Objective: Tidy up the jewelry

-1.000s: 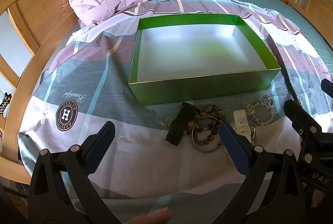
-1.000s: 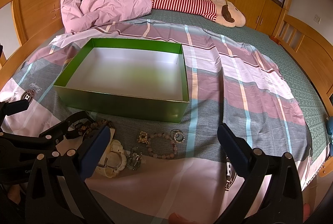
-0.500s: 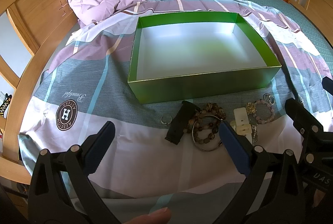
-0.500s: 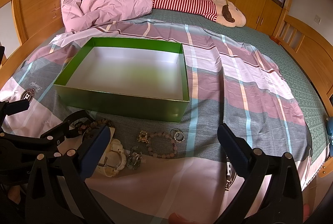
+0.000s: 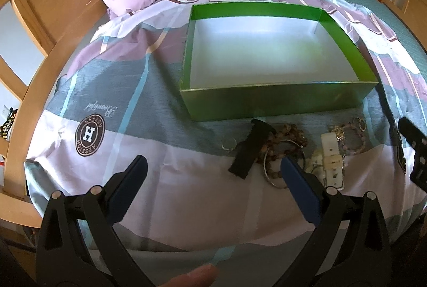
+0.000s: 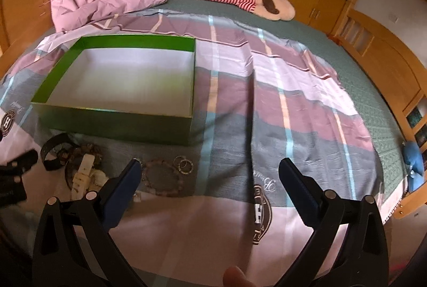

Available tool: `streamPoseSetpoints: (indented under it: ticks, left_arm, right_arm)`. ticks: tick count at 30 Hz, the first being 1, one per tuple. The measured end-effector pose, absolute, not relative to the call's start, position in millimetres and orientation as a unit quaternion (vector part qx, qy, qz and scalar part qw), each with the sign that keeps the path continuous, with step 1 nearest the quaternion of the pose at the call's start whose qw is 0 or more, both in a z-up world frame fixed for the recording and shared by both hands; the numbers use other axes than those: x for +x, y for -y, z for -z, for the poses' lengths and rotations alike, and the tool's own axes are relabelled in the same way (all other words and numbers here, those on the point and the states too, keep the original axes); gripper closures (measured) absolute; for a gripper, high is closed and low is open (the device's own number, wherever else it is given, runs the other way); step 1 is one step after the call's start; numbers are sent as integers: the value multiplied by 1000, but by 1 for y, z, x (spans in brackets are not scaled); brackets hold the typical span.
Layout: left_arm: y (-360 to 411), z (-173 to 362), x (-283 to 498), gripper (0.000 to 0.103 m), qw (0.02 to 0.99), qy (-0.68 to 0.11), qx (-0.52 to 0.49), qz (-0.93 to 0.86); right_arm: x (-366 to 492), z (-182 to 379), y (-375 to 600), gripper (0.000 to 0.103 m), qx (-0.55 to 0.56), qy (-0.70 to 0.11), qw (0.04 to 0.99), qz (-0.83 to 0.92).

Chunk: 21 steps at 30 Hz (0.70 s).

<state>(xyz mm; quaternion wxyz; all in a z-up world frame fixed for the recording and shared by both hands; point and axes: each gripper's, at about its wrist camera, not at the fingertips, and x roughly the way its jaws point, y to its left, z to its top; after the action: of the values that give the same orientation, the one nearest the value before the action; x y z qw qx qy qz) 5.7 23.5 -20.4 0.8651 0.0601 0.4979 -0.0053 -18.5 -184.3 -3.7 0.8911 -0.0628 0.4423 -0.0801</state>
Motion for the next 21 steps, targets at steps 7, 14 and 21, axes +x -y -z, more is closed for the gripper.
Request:
streamPoseSetpoints:
  ticks: [7,14,21]
  left_arm:
    - [-16,20,5,4,862,-503,61,28]
    - [-32,27,11,13,847,-531,28,10]
    - [-36,38,10,43,832,-554,8,19]
  right_arm:
    - [-19,14,170,8,-86,-467,879,47]
    - [-18,24,169,19,-69,-492,868,15]
    - [-21,55,140,20,-84,-546,831,-64]
